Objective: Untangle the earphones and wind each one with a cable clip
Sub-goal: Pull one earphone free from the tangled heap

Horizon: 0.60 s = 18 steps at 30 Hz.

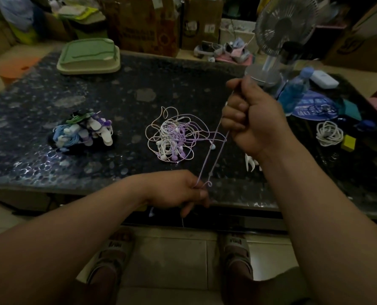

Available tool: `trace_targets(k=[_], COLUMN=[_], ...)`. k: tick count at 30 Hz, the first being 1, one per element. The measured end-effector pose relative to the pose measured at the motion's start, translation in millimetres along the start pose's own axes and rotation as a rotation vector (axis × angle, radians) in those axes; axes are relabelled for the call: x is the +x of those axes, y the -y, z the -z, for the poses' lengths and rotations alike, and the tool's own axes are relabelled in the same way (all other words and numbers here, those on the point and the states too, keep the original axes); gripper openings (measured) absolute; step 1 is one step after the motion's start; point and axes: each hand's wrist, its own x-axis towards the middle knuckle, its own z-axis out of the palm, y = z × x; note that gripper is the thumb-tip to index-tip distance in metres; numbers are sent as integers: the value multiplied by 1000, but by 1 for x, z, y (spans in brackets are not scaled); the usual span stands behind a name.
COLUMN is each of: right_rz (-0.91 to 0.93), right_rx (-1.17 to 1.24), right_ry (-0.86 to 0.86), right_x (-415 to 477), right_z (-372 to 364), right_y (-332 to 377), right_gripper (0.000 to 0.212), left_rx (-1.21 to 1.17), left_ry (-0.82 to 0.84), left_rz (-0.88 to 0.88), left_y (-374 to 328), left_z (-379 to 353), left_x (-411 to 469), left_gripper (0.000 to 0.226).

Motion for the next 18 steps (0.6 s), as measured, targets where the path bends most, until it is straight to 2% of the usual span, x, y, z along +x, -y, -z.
trace_targets(k=[5, 11, 13, 16, 18], right_rz=[-16, -27, -21, -85, -192], right_rx=[-47, 105, -47, -589, -904], right_ry=[-3, 12, -6, -57, 40], right_x=[1, -4, -2, -4, -8], right_z=[3, 7, 8, 9, 13], right_y=[6, 15, 13, 10, 7], right_gripper=[32, 32, 33, 39, 45], left_rx=[7, 11, -21, -40, -25], left_ry=[-35, -25, -47, -184, -304], left_rz=[94, 106, 115, 73, 46], left_y=[13, 19, 14, 10, 8], left_z=[1, 6, 7, 24, 42], left_x=[2, 2, 1, -6, -15], left_gripper=[28, 31, 28, 28, 37])
